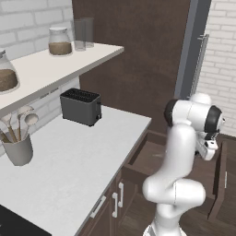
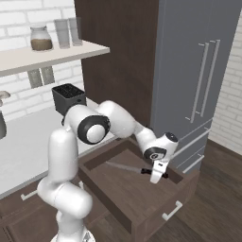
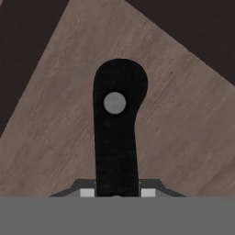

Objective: Pick up the knife from the drawer and place it on the cutting board. Then place the meat from the plate to the cutting board.

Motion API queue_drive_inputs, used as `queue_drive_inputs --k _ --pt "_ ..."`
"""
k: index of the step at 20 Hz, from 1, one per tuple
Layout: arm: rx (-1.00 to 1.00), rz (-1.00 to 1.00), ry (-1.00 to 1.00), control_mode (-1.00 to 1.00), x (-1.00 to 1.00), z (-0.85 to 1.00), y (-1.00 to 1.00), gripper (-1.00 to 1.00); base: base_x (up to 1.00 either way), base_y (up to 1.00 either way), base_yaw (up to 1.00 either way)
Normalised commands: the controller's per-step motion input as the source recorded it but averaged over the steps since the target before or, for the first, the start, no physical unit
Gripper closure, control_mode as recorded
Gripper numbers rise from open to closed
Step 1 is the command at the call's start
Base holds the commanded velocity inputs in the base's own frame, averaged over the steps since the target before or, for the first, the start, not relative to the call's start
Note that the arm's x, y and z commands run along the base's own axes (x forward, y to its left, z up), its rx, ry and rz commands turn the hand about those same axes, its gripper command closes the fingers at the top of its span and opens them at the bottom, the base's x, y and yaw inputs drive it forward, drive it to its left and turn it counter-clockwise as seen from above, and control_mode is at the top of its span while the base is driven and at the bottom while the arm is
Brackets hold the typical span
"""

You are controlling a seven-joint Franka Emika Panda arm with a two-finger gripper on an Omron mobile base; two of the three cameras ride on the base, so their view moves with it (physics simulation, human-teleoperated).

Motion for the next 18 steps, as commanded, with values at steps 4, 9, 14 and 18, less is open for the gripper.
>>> queue_drive_inputs --k 4,9,14,18 --pt "0.00 -0.06 0.04 -1.00 -0.34 1.00 0.00 1.00 0.00 0.00 0.00" --pt "0.02 0.00 0.02 -1.00 -0.50 1.00 0.05 1.00 0.00 0.00 0.00" --pt "0.01 -0.09 0.00 -1.00 -0.39 0.97 0.57 1.00 0.00 0.00 0.00" --pt "0.00 -0.22 0.00 -1.00 -0.03 0.72 0.82 1.00 0.00 0.00 0.00"
